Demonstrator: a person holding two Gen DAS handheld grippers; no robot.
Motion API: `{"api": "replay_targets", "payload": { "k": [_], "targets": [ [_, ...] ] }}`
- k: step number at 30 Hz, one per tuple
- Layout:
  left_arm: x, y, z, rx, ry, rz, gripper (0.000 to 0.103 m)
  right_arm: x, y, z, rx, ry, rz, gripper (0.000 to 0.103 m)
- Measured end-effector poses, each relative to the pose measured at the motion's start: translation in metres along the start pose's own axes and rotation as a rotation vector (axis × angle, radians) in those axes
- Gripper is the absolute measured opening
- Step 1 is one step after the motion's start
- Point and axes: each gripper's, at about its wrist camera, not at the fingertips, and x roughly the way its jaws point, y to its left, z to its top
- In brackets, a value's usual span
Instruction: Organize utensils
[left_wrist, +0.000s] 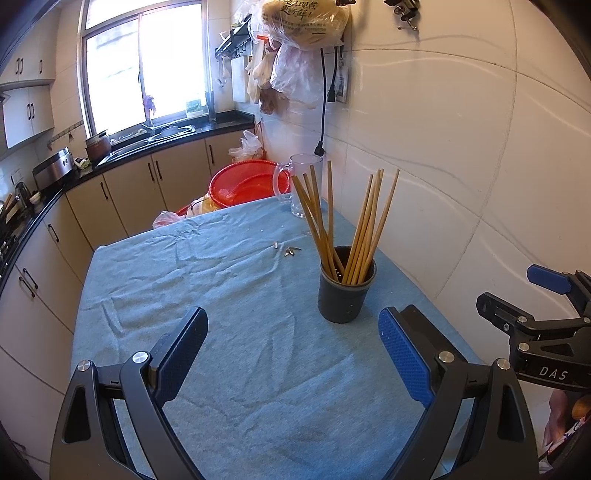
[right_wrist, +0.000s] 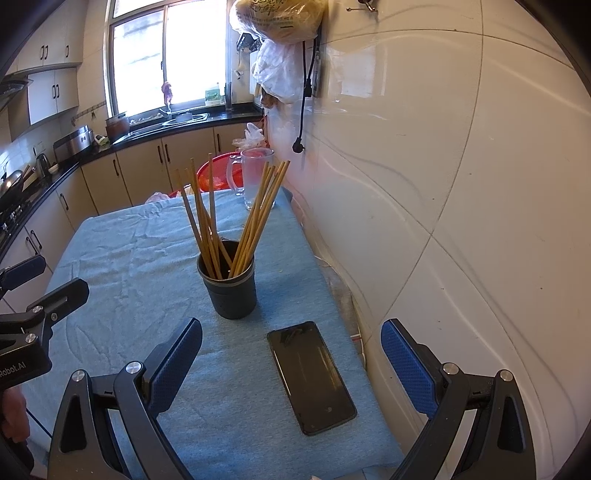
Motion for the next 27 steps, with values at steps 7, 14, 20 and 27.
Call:
{"api": "replay_targets", "payload": {
  "k": [7, 14, 20, 27],
  "targets": [
    [0.000, 0.005, -0.004, -0.018, 0.004, 0.003, 0.093, 0.004, 0.006, 0.000, -0.016, 0.011, 0.009, 0.099],
    [0.000, 0.015, -0.009, -0.052, 0.010, 0.007, 0.093, 0.010, 0.017, -0.002, -0.048, 0.031, 0.023, 0.099],
    [0.001, 0.030, -0.015, -0.097, 0.025, 0.025, 0.093, 0.020, 0.030, -0.002, -0.073, 0.056, 0.048, 0.099],
    [0.004, 0.068, -0.034, -0.187, 0.069, 0.091, 0.093, 0.043, 0.061, -0.005, -0.125, 0.094, 0.111, 0.099]
  ]
}}
